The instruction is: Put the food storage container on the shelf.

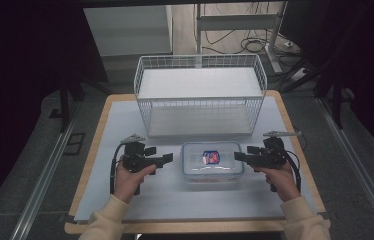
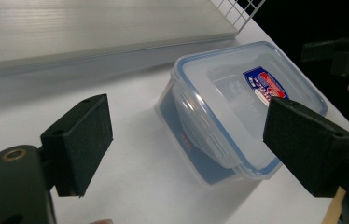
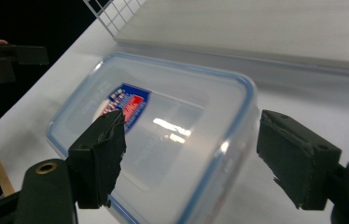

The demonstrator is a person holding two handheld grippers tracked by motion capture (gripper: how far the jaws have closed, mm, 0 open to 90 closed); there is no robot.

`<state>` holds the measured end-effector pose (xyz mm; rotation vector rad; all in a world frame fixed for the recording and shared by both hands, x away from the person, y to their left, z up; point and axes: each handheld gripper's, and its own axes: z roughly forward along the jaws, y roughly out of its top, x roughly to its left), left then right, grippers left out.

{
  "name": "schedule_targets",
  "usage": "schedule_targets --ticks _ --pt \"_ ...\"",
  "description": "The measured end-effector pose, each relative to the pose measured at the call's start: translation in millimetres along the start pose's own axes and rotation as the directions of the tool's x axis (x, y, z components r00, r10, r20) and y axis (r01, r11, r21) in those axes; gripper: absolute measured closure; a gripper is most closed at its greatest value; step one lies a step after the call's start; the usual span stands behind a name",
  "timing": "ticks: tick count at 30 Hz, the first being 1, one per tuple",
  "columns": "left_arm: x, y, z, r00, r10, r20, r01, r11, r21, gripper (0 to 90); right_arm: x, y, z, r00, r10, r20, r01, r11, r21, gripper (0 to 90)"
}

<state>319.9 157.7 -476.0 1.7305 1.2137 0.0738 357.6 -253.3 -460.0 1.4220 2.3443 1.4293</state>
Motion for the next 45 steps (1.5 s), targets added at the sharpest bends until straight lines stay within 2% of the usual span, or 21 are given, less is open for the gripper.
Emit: schedule_targets --ticks 2,5,6,7,10,11,12,13,14,15,17,21,29,30,31,32,33,37,41,42,45 --pt "-0.4 -1.3 4.9 0.9999 -0.007 0.012 0.007 0.9999 0.015 15.4 -1.3 -0.8 -0.9 1.0 0.004 0.002 -0.004 1.0 -0.001 24.0" --pt "-1.7 -8.4 25.3 0.9975 -0.042 0.056 0.039 0.9969 0.069 15.5 -5.9 -4.1 -5.4 0.9999 0.013 0.008 -0.013 0.9999 -0.004 24.0" --pt "-1.7 -8.4 25.3 0.9975 -0.042 0.056 0.039 0.9969 0.069 15.5 -5.9 -4.1 -5.4 0.9999 0.013 0.008 -0.013 0.9999 -0.004 24.0" --pt "-2.5 -11.0 34.3 0.9967 -0.048 0.065 0.042 0.9945 0.097 15.5 -6.8 -5.9 -5.4 0.9999 0.009 0.01 -0.009 1.0 0.003 23.8" --pt "-3.2 -13.4 44.4 0.9935 -0.073 0.087 0.063 0.9909 0.119 15.8 -7.9 -7.7 -4.3 0.9999 0.008 0.015 -0.008 0.9999 0.013 23.6" --pt "-3.1 -13.9 51.7 0.9891 -0.096 0.112 0.081 0.9881 0.131 15.8 -8.5 -7.8 -4.0 0.9998 0.009 0.016 -0.009 0.9999 0.013 23.6" --pt "-3.1 -13.9 51.7 0.9891 -0.096 0.112 0.081 0.9881 0.131 15.8 -8.5 -7.8 -4.0 0.9998 0.009 0.016 -0.009 0.9999 0.013 23.6" --pt "-3.7 -13.6 59.2 0.9845 -0.118 0.13 0.098 0.9842 0.147 15.9 -9.4 -7.8 -3.8 0.9998 0.01 0.017 -0.01 0.9998 0.015 23.6" --pt "-3.7 -13.6 59.2 0.9845 -0.118 0.13 0.098 0.9842 0.147 16.0 -9.4 -7.8 -3.8 0.9998 0.01 0.017 -0.01 0.9998 0.015 23.6" --pt "-5.0 -13.9 65.9 0.9807 -0.128 0.148 0.104 0.9812 0.163 16.0 -10.0 -8.1 -4.0 0.9998 0.011 0.019 -0.012 0.9998 0.016 23.6" --pt "-5.4 -13.9 67.1 0.98 -0.13 0.15 0.104 0.9801 0.169 16.1 -10.1 -8.3 -4.1 0.9997 0.011 0.02 -0.012 0.9998 0.017 23.6" --pt "-6.4 -15.1 70.6 0.9681 -0.169 0.185 0.134 0.973 0.188 18.0 -11.4 -9.1 -4.8 0.9996 0.01 0.026 -0.011 0.9998 0.017 23.6" --pt "-6.1 -15.4 71.0 0.9628 -0.188 0.194 0.151 0.97 0.191 21.1 -13.8 -9.7 -5.0 0.9994 0.012 0.032 -0.013 0.9997 0.021 23.7" --pt "-5.2 -15.6 70.7 0.9603 -0.196 0.198 0.159 0.9689 0.189 22.0 -14.2 -9.6 -5.0 0.9994 0.013 0.031 -0.014 0.9997 0.02 23.9" --pt "-2.7 -16.6 70.1 0.9541 -0.214 0.21 0.176 0.9665 0.187 24.1 -15.3 -9.5 -4.6 0.9995 0.015 0.028 -0.016 0.9997 0.02 24.5" --pt "-2.7 -16.6 70.1 0.9541 -0.214 0.21 0.176 0.9665 0.187 24.9 -15.3 -9.5 -4.6 0.9995 0.015 0.028 -0.016 0.9997 0.02 24.5" --pt "-0.8 -17.4 69.9 0.9502 -0.223 0.217 0.185 0.9653 0.185 25.7 -17.1 -9.3 -3.6 0.9996 0.02 0.021 -0.02 0.9995 0.023 24.7" --pt "-0.7 -18.0 69.6 0.95 -0.223 0.219 0.186 0.9662 0.179 26.3 -22.6 -9.2 1.9 0.9993 0.037 -0.005 -0.036 0.9978 0.056 24.4" --pt "-0.3 -18.3 69.7 0.9489 -0.225 0.221 0.188 0.9662 0.177 26.5 -26.0 -10.0 10.5 0.9951 0.071 -0.068 -0.064 0.9928 0.101 25.0" --pt "-0.3 -18.3 69.7 0.9489 -0.225 0.221 0.188 0.9662 0.177 26.6 -26.0 -10.0 10.5 0.9951 0.071 -0.068 -0.064 0.9928 0.101 25.0" --pt "-0.1 -18.6 69.7 0.9488 -0.225 0.222 0.188 0.9666 0.174 26.6 -28.3 -10.8 19.2 0.9883 0.106 -0.109 -0.09 0.9856 0.143 29.2"
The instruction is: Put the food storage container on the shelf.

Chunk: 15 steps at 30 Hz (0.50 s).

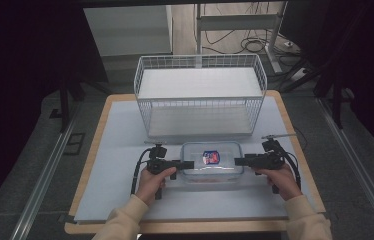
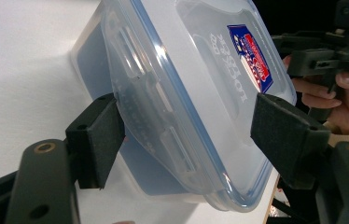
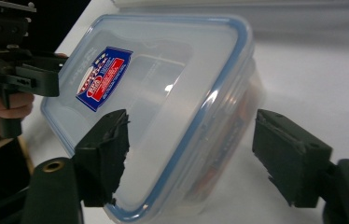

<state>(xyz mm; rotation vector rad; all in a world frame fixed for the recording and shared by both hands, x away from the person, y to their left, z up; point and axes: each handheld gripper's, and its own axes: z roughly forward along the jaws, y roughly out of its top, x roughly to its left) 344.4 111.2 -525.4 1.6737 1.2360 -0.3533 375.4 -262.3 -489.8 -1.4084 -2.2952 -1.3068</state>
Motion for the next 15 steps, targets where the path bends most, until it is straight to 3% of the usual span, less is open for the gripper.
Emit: schedule_targets --ticks 6,10,15 --pt "0.0 0.0 0.0 1.0 0.001 0.0 -0.001 1.0 0.0 26.6 -7.1 0.2 9.3 0.995 0.062 -0.078 -0.06 0.9977 0.031 29.1" --pt "-0.2 -0.1 0.1 1.0 0.002 -0.001 -0.002 1.0 0.0 26.6 -6.0 -0.2 12.6 0.9932 0.079 -0.086 -0.076 0.9962 0.042 28.0" --pt "-3.1 -0.8 -0.4 0.9998 0.018 -0.01 -0.018 0.9998 -0.003 26.9 -7.8 -0.7 9.0 0.9881 0.12 -0.096 -0.118 0.9926 0.031 35.0"
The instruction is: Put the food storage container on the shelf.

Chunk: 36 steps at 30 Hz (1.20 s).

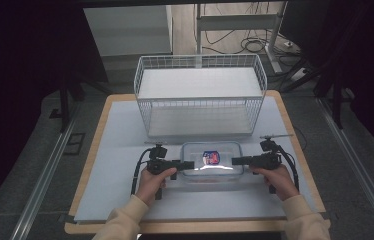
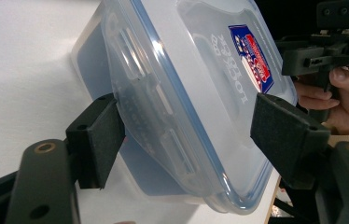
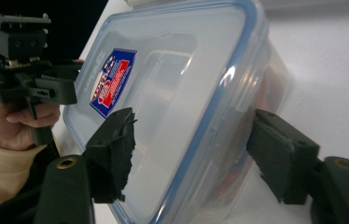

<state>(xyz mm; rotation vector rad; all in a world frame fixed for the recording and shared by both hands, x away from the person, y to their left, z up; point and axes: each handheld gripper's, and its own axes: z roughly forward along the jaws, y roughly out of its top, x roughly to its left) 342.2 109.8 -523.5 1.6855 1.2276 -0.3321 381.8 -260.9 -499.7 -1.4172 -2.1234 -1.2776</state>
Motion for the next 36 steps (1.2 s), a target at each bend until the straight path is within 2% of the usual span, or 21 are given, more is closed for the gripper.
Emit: schedule_targets --ticks 1,7,11,16,24,27,36 --pt "-1.3 -0.8 -1.2 0.9999 0.009 -0.004 -0.009 1.0 -0.003 27.4 -0.8 -0.9 -1.7 0.9999 0.012 -0.009 -0.012 0.9999 -0.008 37.3" --pt "-5.3 -6.4 -6.6 0.9996 0.03 -0.003 -0.03 0.999 -0.033 32.7 0.8 -4.9 -8.4 0.9995 0.016 -0.027 -0.017 0.9995 -0.028 43.7" --pt "-8.7 -9.8 -10.9 0.9978 0.066 -0.007 -0.067 0.997 -0.039 36.0 2.9 -8.9 -13.0 0.9992 0.004 -0.04 -0.006 0.9991 -0.043 47.1" --pt "-11.1 -15.9 -16.0 0.9963 0.086 -0.002 -0.086 0.9945 -0.06 40.5 7.6 -13.1 -16.9 0.9991 -0.022 -0.036 0.02 0.9982 -0.057 49.2" --pt "-14.8 -19.6 -20.3 0.9956 0.093 -0.002 -0.093 0.9932 -0.07 44.2 14.0 -18.3 -19.8 0.9981 -0.06 -0.016 0.058 0.9951 -0.08 50.1" --pt "-17.6 -19.2 -22.7 0.9928 0.117 -0.023 -0.119 0.9895 -0.082 46.3 17.1 -18.2 -21.1 0.9968 -0.079 -0.012 0.078 0.993 -0.089 51.1" --pt "-24.2 -19.6 -25.5 0.9892 0.137 -0.05 -0.142 0.9853 -0.095 46.3 21.3 -18.5 -21.7 0.9939 -0.11 -0.003 0.109 0.9883 -0.107 51.2"
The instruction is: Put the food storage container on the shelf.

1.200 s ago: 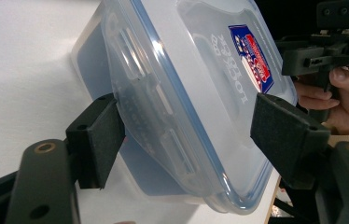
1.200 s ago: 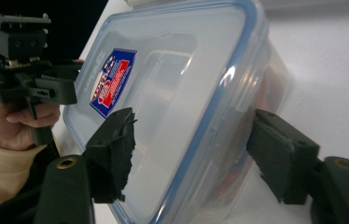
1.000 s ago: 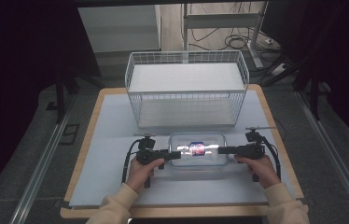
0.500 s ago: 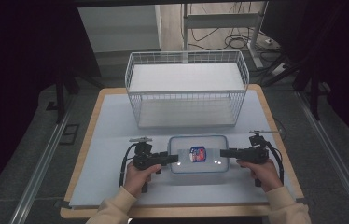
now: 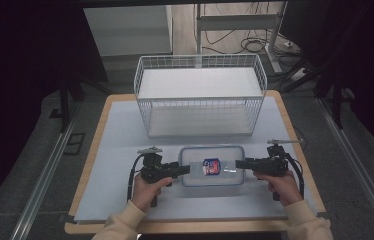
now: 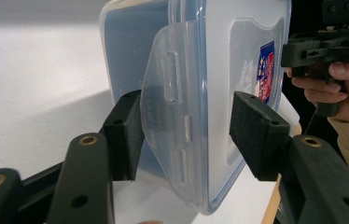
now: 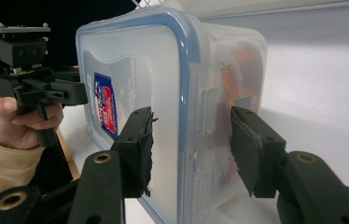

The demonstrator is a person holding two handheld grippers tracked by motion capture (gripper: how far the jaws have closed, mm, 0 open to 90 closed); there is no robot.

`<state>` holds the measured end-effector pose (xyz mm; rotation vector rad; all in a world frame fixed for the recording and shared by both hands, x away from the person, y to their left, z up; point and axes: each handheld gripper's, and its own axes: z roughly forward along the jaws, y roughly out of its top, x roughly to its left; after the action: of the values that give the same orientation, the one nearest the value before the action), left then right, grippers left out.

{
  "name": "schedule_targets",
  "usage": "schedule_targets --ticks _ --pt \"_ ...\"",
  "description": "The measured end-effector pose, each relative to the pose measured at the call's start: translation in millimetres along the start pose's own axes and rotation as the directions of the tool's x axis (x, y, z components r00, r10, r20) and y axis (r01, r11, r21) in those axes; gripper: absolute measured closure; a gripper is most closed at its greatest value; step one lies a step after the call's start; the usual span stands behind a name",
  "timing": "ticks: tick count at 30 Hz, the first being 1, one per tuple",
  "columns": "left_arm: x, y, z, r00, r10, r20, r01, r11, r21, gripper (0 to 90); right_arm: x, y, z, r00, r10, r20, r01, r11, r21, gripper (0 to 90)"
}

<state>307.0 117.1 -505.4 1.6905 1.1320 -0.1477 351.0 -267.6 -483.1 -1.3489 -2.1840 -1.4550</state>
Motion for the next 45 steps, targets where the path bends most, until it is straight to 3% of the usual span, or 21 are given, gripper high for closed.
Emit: schedule_targets --ticks 12,31,45 --pt "-10.8 6.9 -14.7 0.999 0.045 -0.008 -0.045 0.9985 -0.03 46.5 14.0 4.6 -6.3 0.9992 -0.039 -0.013 0.038 0.9986 -0.036 51.2" --pt "-17.2 20.2 -34.3 0.997 0.077 0.011 -0.076 0.9952 -0.062 47.6 38.3 14.3 -13.8 0.9952 -0.097 0.001 0.097 0.9915 -0.087 51.1" --pt "-18.6 30.3 -41.1 0.9971 0.076 0.006 -0.075 0.9944 -0.074 47.7 45.3 26.5 -13.4 0.9932 -0.117 -0.001 0.116 0.9869 -0.112 51.3"
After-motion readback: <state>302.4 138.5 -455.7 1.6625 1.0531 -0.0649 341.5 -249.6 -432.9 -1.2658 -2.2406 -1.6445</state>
